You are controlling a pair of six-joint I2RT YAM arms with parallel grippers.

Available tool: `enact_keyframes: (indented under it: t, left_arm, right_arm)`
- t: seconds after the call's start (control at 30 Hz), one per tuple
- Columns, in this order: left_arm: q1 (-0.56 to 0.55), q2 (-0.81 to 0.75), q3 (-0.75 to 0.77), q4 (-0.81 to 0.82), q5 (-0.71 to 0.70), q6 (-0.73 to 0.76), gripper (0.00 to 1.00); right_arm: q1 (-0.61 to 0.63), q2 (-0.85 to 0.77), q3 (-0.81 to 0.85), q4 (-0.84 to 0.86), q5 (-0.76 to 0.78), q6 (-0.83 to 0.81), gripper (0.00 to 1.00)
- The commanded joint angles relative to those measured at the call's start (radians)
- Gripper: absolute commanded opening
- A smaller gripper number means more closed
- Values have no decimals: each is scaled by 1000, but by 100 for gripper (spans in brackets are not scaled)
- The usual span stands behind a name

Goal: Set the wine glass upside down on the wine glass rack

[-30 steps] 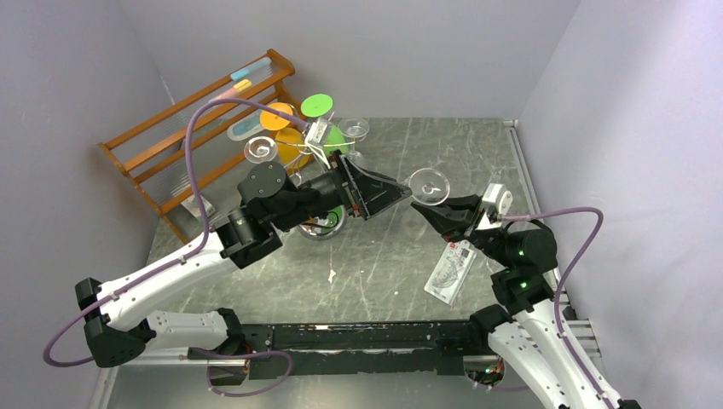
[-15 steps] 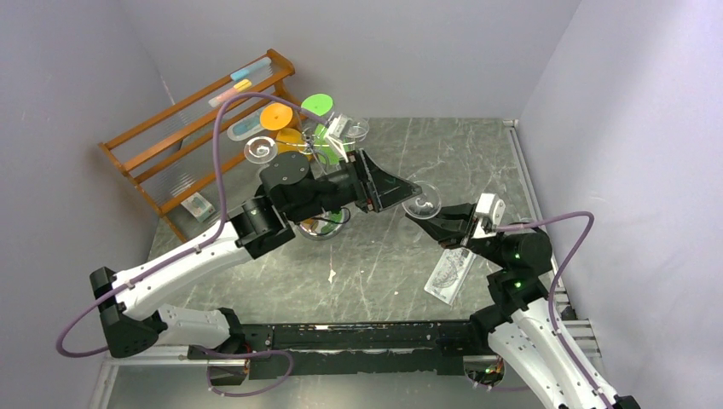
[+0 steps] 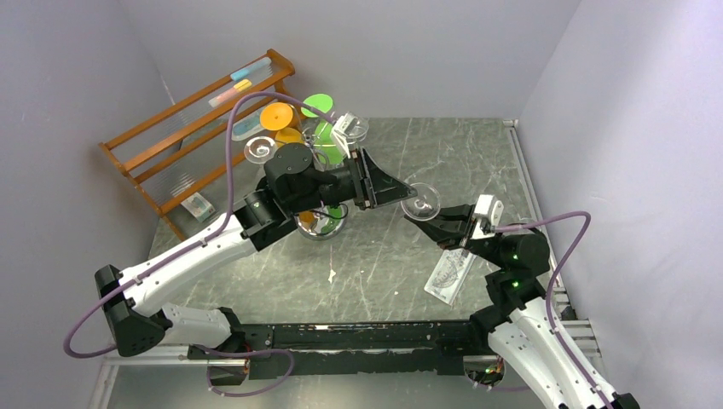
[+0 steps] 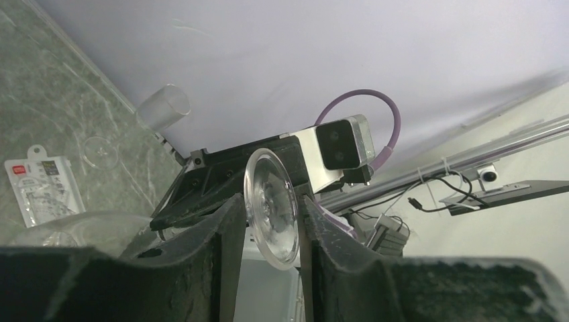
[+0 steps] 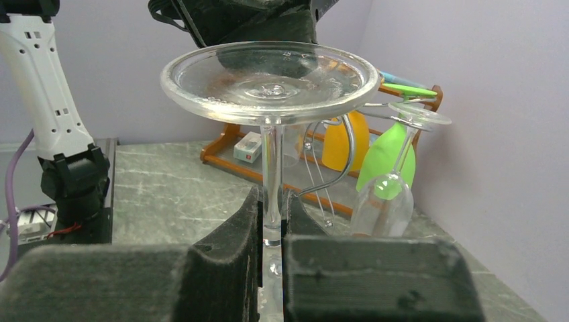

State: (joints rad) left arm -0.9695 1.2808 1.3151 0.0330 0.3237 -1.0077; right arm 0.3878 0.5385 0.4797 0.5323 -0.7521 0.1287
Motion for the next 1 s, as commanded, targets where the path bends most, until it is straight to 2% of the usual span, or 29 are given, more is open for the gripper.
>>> enact_keyframes:
  t: [0.0,0.1,0.17,0.37,0.4,0.63,0.77,0.97]
  left_arm:
    - [12,29,-16,42,132,-74,39]
    - [15,38,-30,62,154,-96,39]
    - [19,38,-37,68,158,-101,34]
    - [44,24,-75,108,155,-131,7]
    - [49,21,-78,109,151,-131,5]
    - [69,-5,-54,66,115,-103,5]
    - [81,-10,-18,6,90,-89,5]
    - [131,33,96,-117,73,-109,5]
  right_arm:
    - [6,2,0,24,8,-48,0]
    - [6,14,9,16,11,-61,0]
    - [6,17,9,19,8,-62,0]
    - [5,17,5,5,19,-58,0]
    - [6,17,7,-1,12,-55,2]
    - [6,-1,28,-73,-6,-32,51]
    - [6,-3,42,-90,13,-8,60]
    - [6,-18,44,-100,61,15,66]
